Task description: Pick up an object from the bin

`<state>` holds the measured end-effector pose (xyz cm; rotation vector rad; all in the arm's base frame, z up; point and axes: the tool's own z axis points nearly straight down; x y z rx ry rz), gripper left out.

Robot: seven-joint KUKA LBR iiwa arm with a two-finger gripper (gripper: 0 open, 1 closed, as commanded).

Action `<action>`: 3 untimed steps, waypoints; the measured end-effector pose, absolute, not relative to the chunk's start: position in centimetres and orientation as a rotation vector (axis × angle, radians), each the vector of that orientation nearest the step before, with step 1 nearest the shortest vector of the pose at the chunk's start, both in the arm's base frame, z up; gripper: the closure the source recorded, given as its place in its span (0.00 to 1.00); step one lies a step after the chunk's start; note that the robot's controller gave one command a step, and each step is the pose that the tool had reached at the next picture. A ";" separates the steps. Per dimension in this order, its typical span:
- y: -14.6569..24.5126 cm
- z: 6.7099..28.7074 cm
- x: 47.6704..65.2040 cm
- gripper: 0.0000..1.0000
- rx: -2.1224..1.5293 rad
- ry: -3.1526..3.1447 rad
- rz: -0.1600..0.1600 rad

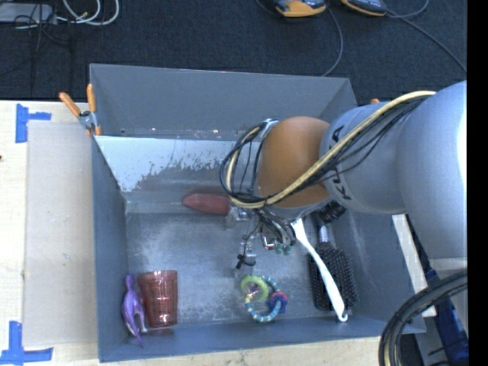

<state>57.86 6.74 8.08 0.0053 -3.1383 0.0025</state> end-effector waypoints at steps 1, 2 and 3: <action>3.1 6.8 57.9 0.00 0.119 -3.134 -0.006; -0.3 7.0 54.3 0.00 0.063 -3.139 -0.001; -1.3 7.4 52.9 0.00 0.070 -3.131 -0.003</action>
Offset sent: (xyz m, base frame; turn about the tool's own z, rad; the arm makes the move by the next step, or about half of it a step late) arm -0.0463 -0.0789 -0.0108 -0.0219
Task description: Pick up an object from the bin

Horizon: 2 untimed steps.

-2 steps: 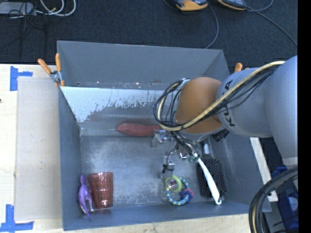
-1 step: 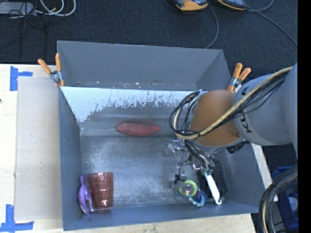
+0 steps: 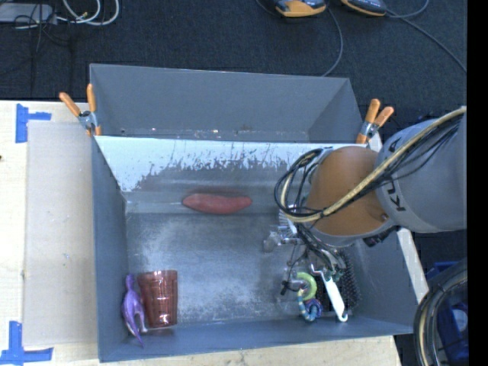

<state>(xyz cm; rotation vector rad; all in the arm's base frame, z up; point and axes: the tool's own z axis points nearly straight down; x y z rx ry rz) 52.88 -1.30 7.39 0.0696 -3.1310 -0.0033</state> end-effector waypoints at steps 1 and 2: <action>-5.7 7.2 54.1 0.00 -0.052 -3.138 -0.008; -8.4 7.1 53.2 0.00 -0.060 -3.131 -0.005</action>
Offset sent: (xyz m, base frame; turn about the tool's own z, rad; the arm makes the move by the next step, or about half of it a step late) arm -0.0008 -0.0638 -0.0039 0.0568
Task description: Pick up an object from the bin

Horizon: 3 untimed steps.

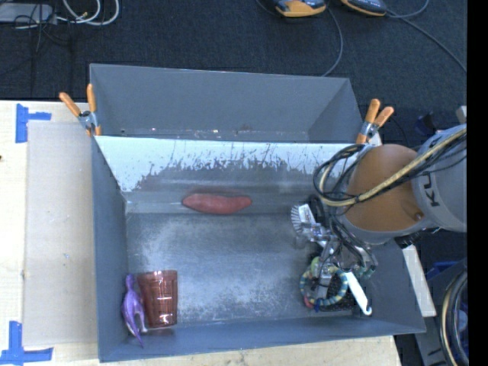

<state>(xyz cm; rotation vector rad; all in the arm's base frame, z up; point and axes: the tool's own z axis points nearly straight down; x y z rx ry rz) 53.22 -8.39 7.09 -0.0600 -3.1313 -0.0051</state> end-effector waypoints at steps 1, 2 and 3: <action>-8.0 7.1 52.9 0.00 -0.028 -3.136 -0.005; -8.5 7.0 50.3 0.00 0.047 -3.132 -0.007; -12.6 7.0 48.1 1.00 0.115 -3.121 -0.016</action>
Offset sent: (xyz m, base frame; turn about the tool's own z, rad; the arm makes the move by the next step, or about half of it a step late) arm -0.0436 -0.0002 -0.0009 -0.2780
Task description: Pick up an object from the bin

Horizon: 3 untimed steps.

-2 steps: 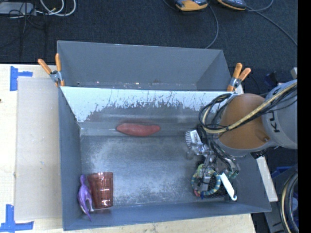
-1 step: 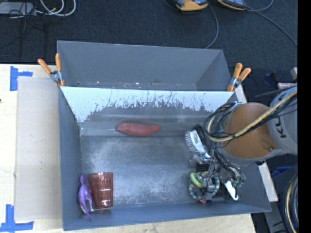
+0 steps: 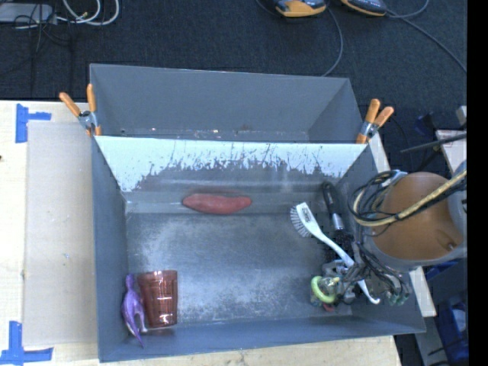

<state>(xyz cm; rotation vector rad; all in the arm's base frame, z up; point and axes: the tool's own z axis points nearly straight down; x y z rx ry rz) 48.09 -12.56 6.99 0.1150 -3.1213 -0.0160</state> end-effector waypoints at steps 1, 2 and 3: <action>-12.6 7.0 48.1 1.00 0.114 -3.121 -0.016; -12.6 7.1 48.1 1.00 0.114 -3.121 -0.016; -12.6 10.8 50.2 1.00 0.256 -3.116 -0.014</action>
Offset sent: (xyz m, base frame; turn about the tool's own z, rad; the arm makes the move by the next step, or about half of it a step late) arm 0.0053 -0.0128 0.1556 0.0514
